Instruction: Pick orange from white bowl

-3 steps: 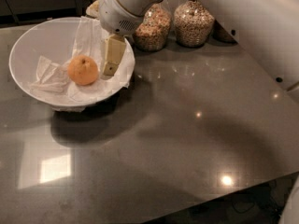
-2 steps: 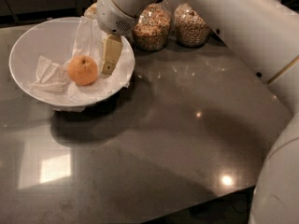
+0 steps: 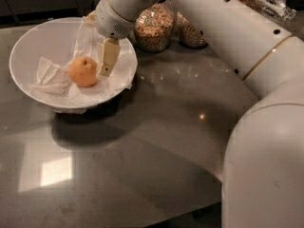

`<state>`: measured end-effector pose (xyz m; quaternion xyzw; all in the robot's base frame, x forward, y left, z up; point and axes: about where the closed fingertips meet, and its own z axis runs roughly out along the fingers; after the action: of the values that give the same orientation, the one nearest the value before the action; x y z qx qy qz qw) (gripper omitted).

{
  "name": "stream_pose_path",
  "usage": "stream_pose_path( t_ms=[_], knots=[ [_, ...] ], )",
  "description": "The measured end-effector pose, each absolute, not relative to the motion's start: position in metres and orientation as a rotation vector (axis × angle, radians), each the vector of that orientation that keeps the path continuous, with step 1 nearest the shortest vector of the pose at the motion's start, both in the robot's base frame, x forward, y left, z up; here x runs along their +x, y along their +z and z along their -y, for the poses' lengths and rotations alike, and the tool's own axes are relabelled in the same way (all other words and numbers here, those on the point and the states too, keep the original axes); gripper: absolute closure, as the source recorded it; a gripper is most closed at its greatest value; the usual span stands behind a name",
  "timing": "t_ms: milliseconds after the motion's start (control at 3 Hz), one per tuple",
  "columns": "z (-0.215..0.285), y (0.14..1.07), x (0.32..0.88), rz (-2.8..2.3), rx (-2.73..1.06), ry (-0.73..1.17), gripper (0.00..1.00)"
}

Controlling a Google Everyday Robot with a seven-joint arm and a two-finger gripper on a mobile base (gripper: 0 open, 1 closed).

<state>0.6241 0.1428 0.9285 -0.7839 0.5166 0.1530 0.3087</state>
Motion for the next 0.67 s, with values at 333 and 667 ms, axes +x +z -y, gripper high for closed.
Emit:
stream_pose_path(
  t_ms=[333,667],
  knots=[
    [-0.1492,0.9209,0.6249,-1.363,-2.091,0.43,0.09],
    [-0.1562,0.9199,0.6159,-1.349,-2.125,0.41,0.08]
  ],
)
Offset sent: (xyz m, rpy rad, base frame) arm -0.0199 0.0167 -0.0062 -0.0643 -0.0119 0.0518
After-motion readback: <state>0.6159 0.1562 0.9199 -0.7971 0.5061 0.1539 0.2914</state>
